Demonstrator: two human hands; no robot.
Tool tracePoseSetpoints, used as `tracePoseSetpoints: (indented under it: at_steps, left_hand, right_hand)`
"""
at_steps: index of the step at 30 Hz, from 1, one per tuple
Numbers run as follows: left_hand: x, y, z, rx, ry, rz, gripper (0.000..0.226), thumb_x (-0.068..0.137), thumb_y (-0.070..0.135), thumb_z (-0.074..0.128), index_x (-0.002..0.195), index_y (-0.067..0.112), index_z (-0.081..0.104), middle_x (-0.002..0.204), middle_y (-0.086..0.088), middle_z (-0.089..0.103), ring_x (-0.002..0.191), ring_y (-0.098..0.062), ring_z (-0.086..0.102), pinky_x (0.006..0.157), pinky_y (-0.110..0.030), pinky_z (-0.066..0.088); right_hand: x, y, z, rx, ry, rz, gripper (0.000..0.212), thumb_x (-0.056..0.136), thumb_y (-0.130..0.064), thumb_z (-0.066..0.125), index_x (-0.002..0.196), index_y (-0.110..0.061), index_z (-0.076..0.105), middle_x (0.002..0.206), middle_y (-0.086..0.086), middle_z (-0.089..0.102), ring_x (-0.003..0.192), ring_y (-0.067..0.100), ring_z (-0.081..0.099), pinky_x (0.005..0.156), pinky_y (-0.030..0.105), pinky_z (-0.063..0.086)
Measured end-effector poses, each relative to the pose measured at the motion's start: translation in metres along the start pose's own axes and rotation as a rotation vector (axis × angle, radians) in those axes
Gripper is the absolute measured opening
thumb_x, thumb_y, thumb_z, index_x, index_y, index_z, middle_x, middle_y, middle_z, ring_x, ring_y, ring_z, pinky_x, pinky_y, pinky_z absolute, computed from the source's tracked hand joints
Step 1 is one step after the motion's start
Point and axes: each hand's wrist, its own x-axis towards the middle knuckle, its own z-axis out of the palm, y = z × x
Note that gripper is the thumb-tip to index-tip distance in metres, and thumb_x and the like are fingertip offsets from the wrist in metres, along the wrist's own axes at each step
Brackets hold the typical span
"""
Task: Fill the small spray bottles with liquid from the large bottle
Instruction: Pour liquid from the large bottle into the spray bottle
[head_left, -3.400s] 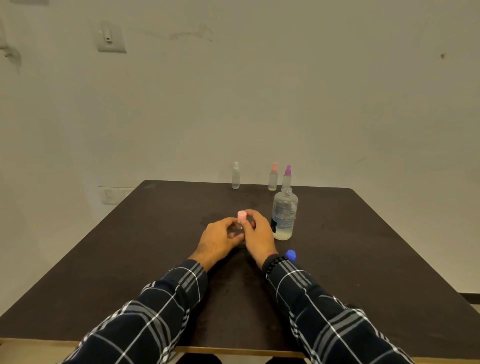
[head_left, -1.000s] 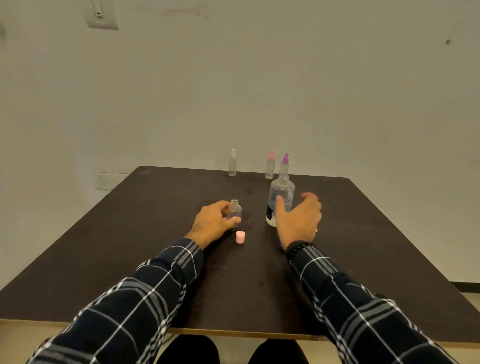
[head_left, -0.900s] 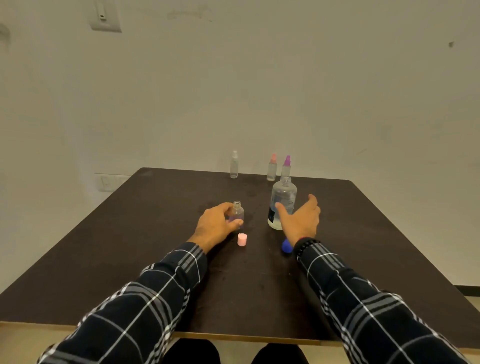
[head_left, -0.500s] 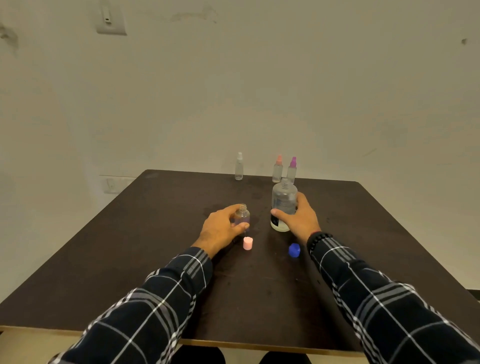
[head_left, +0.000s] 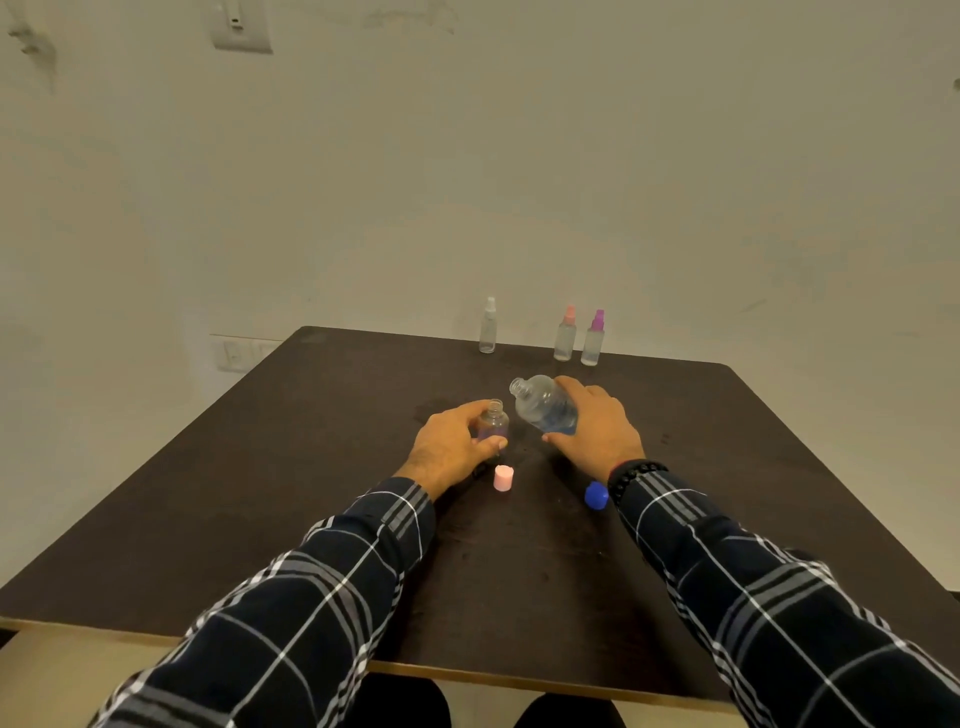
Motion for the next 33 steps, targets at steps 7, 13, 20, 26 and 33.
tracePoseSetpoints:
  at_steps: [7, 13, 20, 26, 33]
  left_hand:
    - [0.001, -0.001, 0.002, -0.001, 0.005, -0.009, 0.064, 0.090, 0.038, 0.071, 0.147, 0.034, 0.044, 0.136, 0.001, 0.060, 0.122, -0.018, 0.056, 0.104, -0.036, 0.045]
    - [0.001, 0.000, 0.001, 0.000, -0.012, -0.015, 0.064, 0.090, 0.038, 0.071, 0.147, 0.034, 0.043, 0.136, 0.002, 0.060, 0.122, -0.017, 0.056, 0.104, -0.037, 0.046]
    - [0.000, 0.000, 0.000, -0.002, -0.007, -0.002, 0.064, 0.090, 0.037, 0.071, 0.147, 0.032, 0.044, 0.136, 0.002, 0.060, 0.122, -0.017, 0.056, 0.105, -0.036, 0.045]
    - [0.002, 0.001, 0.000, 0.005, -0.018, -0.011, 0.065, 0.090, 0.037, 0.071, 0.148, 0.031, 0.043, 0.138, 0.001, 0.059, 0.124, -0.018, 0.055, 0.106, -0.038, 0.044]
    - [0.002, 0.000, 0.000, 0.010, -0.009, -0.006, 0.065, 0.090, 0.040, 0.071, 0.148, 0.032, 0.043, 0.138, 0.001, 0.059, 0.123, -0.018, 0.056, 0.105, -0.036, 0.045]
  right_hand:
    - [0.001, -0.003, 0.000, -0.073, 0.001, -0.062, 0.074, 0.084, -0.032, 0.078, 0.146, -0.035, 0.038, 0.139, 0.004, 0.049, 0.130, 0.028, 0.046, 0.107, 0.055, 0.045]
    - [0.001, -0.010, -0.002, -0.124, 0.037, -0.081, 0.071, 0.083, -0.030, 0.078, 0.142, -0.037, 0.039, 0.133, 0.002, 0.050, 0.126, 0.027, 0.047, 0.101, 0.058, 0.049]
    - [0.004, -0.010, 0.002, -0.116, 0.037, -0.063, 0.071, 0.082, -0.032, 0.079, 0.140, -0.039, 0.038, 0.131, 0.002, 0.051, 0.125, 0.028, 0.049, 0.100, 0.059, 0.049]
    - [0.007, -0.004, 0.002, -0.129, 0.022, -0.057, 0.072, 0.083, -0.030, 0.078, 0.142, -0.037, 0.039, 0.133, 0.003, 0.050, 0.127, 0.028, 0.048, 0.103, 0.059, 0.047]
    - [0.008, -0.003, 0.003, -0.115, 0.048, -0.080, 0.072, 0.082, -0.029, 0.079, 0.143, -0.035, 0.040, 0.132, 0.003, 0.051, 0.125, 0.027, 0.049, 0.103, 0.055, 0.048]
